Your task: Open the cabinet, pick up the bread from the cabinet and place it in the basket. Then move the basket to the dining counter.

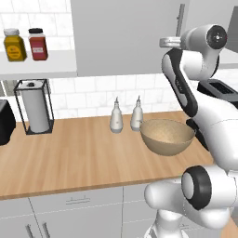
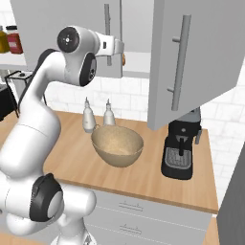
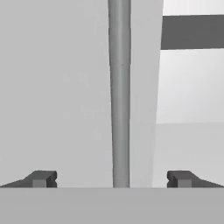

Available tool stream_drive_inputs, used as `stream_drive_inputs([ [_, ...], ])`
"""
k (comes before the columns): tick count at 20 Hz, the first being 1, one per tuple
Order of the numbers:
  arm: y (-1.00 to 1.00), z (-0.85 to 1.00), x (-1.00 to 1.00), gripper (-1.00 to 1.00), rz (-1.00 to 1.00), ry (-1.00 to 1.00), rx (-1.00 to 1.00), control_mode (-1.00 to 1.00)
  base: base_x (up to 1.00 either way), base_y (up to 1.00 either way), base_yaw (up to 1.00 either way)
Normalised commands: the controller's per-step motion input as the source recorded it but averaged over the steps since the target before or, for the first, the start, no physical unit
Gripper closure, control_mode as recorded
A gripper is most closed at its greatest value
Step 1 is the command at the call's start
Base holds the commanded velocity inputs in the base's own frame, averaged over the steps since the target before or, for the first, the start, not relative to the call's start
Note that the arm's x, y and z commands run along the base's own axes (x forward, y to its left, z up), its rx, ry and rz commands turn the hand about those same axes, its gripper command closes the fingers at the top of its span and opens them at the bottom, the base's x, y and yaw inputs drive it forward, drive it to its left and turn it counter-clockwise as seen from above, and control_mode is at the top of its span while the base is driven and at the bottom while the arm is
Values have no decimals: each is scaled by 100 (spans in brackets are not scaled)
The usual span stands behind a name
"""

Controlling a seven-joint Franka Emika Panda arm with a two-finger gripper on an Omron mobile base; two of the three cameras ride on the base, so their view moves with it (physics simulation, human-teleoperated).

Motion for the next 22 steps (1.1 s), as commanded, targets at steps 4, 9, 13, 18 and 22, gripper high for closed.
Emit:
stream_drive_inputs([
  [4, 0, 0, 27, -100, 0, 0, 0, -100, 0, 0, 0],
  [9, -17, 0, 29, -100, 1, 0, 2, -100, 0, 0, 0],
  [13, -7, 0, 16, -100, 0, 0, 1, -100, 0, 0, 0],
  [18, 1, 0, 12, -100, 0, 0, 0, -100, 0, 0, 0],
  [22, 0, 0, 19, 100, 0, 0, 0, -100, 0, 0, 0],
])
